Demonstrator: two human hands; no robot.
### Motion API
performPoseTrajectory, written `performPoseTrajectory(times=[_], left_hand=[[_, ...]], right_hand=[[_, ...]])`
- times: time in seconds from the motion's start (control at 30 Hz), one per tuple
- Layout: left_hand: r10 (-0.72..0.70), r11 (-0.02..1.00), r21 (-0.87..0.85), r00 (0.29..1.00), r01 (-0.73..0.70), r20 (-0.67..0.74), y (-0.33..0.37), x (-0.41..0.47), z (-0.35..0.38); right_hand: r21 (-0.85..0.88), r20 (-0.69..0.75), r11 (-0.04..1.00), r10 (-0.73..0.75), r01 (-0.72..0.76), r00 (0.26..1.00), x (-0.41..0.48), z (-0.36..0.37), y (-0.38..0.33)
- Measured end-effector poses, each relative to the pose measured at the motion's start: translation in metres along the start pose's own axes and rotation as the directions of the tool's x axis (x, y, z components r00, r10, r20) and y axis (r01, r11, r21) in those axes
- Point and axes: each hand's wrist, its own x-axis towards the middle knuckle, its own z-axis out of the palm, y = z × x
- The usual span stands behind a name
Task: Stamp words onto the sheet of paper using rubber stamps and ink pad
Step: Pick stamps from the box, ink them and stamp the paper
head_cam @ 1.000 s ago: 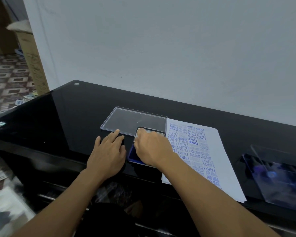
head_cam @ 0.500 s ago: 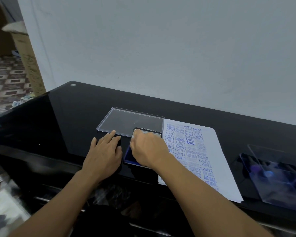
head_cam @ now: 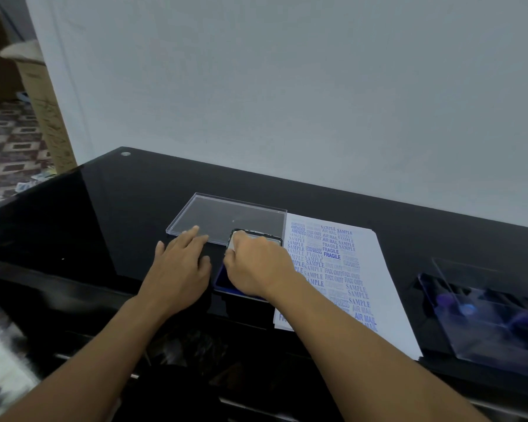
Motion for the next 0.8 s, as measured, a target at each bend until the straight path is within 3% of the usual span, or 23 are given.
performPoseTrajectory(times=[0.17, 0.3, 0.53, 0.8], left_hand=[[-0.009, 0.996, -0.086, 0.999, 0.006, -0.042, 0.016, 0.001, -0.019], [0.073, 0.993, -0.095, 0.997, -0.073, -0.006, 0.043, 0.002, -0.028], [0.25, 0.965, -0.098, 0.967, -0.244, 0.053, 0.111, 0.032, -0.02], [0.324, 0.946, -0.061, 0.928, -0.318, 0.183, 0.181, 0.087, 0.016]], right_hand=[[0.164, 0.002, 0.983, 0.088, -0.087, 0.996, 0.0, -0.027, 0.014], [0.206, -0.026, 0.974, 0.103, -0.096, 0.994, -0.004, -0.057, 0.049], [0.191, -0.059, 0.955, 0.241, -0.226, 0.969, -0.015, -0.101, 0.133], [0.101, -0.047, 0.936, 0.342, -0.336, 0.938, -0.004, -0.125, 0.209]])
